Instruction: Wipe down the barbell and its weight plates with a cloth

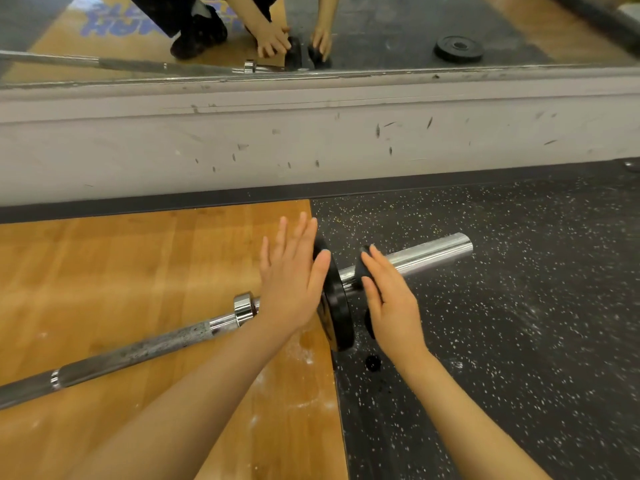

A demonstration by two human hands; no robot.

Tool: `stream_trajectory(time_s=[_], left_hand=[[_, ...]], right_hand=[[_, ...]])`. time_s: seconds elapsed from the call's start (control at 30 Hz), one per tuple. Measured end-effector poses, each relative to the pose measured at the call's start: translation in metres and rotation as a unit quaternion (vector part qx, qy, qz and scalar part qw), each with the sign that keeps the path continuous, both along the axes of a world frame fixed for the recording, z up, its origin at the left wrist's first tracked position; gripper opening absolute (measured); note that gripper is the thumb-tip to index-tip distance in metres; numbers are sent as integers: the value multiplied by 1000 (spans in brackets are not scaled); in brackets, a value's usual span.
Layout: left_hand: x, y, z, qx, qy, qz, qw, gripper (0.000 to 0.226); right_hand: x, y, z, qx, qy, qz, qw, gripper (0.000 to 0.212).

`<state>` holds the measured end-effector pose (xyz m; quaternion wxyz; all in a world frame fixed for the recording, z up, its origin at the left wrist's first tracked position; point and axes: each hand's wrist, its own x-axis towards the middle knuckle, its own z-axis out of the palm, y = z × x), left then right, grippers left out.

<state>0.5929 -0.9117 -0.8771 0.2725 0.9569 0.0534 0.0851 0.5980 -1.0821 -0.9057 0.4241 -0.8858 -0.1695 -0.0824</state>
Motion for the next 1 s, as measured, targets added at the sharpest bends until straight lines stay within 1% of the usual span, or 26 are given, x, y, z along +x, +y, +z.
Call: stream_trajectory(time_s=[0.1,0.2,0.27,0.33,0.47,0.57,0.63,0.73,0.83,0.9,1.0], left_hand=[[-2,-9,-4,5,-6,-36,999,70],[-11,-15,-11,-18,-36,-33,999,63],[-14,-17,-15,-28,-46,-27,998,59],[-15,-19,-18,-30,-55,-23,998,57],[-18,-19,-22,-29,-71,-34,996,56],[-23,-20,-23,-21,-88,-46,995,59],[-28,-21,-24,-17,-91,-56,994,60],[-35,-26,-26,-21,-91,-69,993,57],[-39,-30,-28,-23,-94,-75,992,55],[-41,-33,-29,-19,-94,-78,992,56],[-43,-35,-29,-14,-92,-83,992,57]], right_hand=[[2,3,-7,-76,1,52,996,40],[4,0,-13,-155,-43,114,980,36],[6,-7,-13,-224,-75,137,962,44],[12,-13,-10,-269,-81,157,947,48],[22,-14,-6,-272,-75,209,936,47],[27,-20,-7,-296,-112,230,920,42],[36,-34,-6,-315,-120,223,915,41],[47,-59,-4,-324,-99,179,924,46],[45,-66,-4,-309,-83,158,934,45],[38,-57,-4,-294,-88,163,938,43],[26,-35,-5,-283,-87,208,932,44]])
